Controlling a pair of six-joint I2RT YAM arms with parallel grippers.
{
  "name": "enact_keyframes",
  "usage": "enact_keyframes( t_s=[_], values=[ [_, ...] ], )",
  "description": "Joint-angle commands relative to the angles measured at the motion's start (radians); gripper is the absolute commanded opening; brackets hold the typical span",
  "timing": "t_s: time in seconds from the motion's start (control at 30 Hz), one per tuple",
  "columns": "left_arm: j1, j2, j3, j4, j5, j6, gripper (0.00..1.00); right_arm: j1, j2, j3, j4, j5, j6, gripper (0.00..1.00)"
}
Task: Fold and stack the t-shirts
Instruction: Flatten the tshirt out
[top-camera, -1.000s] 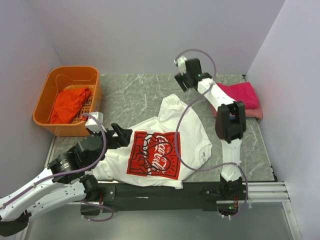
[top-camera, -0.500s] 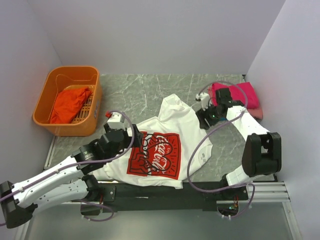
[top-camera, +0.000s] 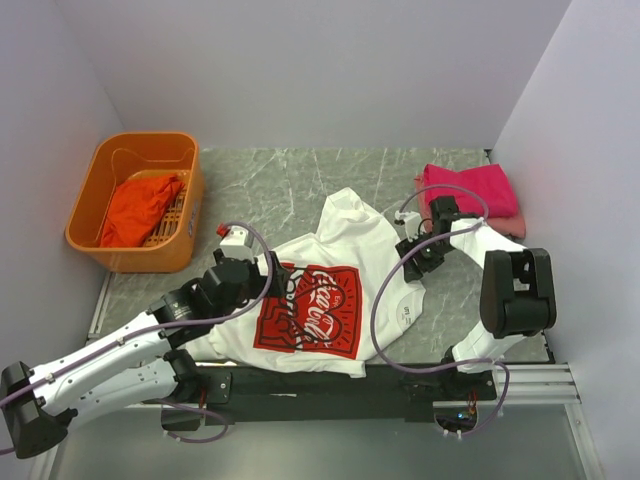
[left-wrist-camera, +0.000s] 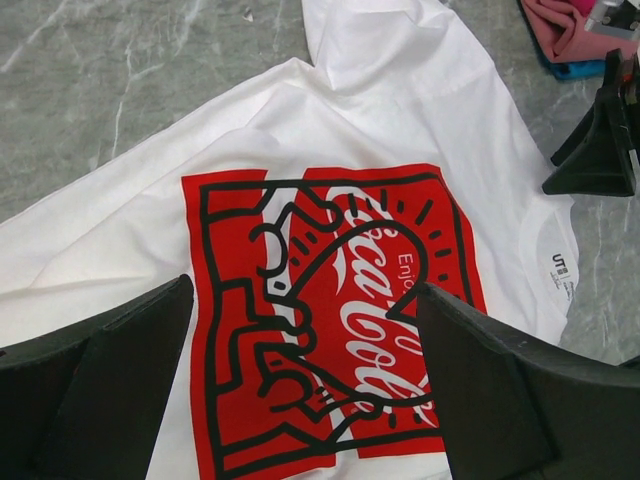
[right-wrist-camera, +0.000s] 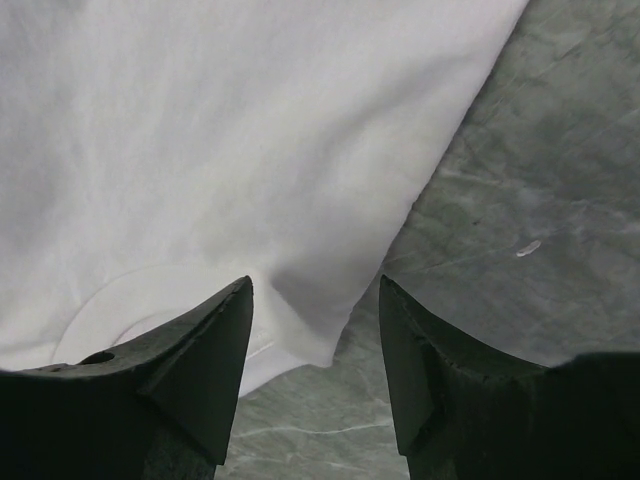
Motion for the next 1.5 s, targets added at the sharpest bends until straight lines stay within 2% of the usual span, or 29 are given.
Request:
enact_keyframes(
  t_s=[0.0, 0.07, 0.17, 0.27, 0.3, 0.37, 0.57, 0.7, 0.77, 0.8, 0.9, 0.93, 1.07, 1.17, 1.2, 1.3, 1.37, 1.4, 1.47],
  values=[
    [0.013, -0.023, -0.013, 0.038, 0.020, -0.004, 0.98, 0.002, 0.017, -0.021, 0.015, 0.032, 0.016, 0.60],
    [0.024, -0.020, -0.014, 0.044, 0.027, 0.001, 0.98, 0.003, 0.031, -0.022, 0.009, 0.031, 0.018, 0.59],
    [0.047, -0.003, -0.021, 0.061, 0.043, 0.009, 0.98, 0.003, 0.054, -0.010, -0.013, -0.001, 0.015, 0.52],
    [0.076, 0.021, -0.022, 0.073, 0.066, 0.013, 0.97, 0.002, 0.072, 0.008, -0.045, -0.026, 0.009, 0.33],
    [0.084, 0.026, -0.024, 0.082, 0.073, 0.015, 0.97, 0.000, 0.071, 0.014, -0.051, -0.023, 0.009, 0.17],
    [0.110, 0.035, -0.025, 0.093, 0.100, 0.021, 0.96, -0.011, 0.052, 0.030, -0.041, 0.006, 0.015, 0.00],
    [0.190, 0.032, -0.030, 0.115, 0.162, 0.038, 0.95, -0.139, -0.009, 0.177, 0.039, 0.261, 0.030, 0.00],
    [0.252, 0.049, -0.036, 0.135, 0.224, 0.029, 0.95, -0.179, 0.061, 0.286, -0.027, 0.230, -0.017, 0.00],
    [0.291, 0.076, -0.034, 0.144, 0.247, 0.009, 0.95, -0.179, 0.092, 0.320, -0.077, 0.195, -0.028, 0.12],
    [0.302, 0.089, -0.033, 0.144, 0.264, -0.001, 0.94, -0.179, 0.109, 0.324, -0.083, 0.190, -0.028, 0.31],
    [0.326, 0.136, -0.022, 0.115, 0.246, -0.056, 0.94, -0.179, 0.077, 0.295, -0.064, 0.189, -0.030, 0.49],
    [0.332, 0.144, -0.021, 0.106, 0.220, -0.089, 0.93, -0.179, 0.057, 0.268, -0.047, 0.187, -0.033, 0.51],
    [0.357, 0.179, -0.036, 0.058, 0.171, -0.183, 0.92, -0.181, -0.055, 0.193, -0.050, 0.138, -0.094, 0.52],
    [0.362, 0.219, -0.071, 0.075, 0.203, -0.214, 0.91, -0.178, -0.129, 0.134, -0.166, -0.071, -0.250, 0.53],
    [0.363, 0.240, -0.076, 0.090, 0.212, -0.217, 0.91, -0.175, -0.149, 0.119, -0.230, -0.183, -0.329, 0.53],
    [0.366, 0.276, -0.073, 0.098, 0.206, -0.202, 0.92, -0.138, -0.167, 0.059, -0.277, -0.271, -0.408, 0.53],
    [0.371, 0.296, -0.050, 0.082, 0.160, -0.162, 0.92, -0.127, -0.175, 0.028, -0.230, -0.265, -0.367, 0.53],
    [0.372, 0.319, -0.041, 0.078, 0.140, -0.145, 0.92, -0.129, -0.175, 0.027, -0.147, -0.249, -0.285, 0.53],
    [0.380, 0.346, -0.002, 0.050, 0.110, -0.093, 0.93, -0.139, -0.166, 0.039, -0.065, -0.141, -0.196, 0.53]
  ],
)
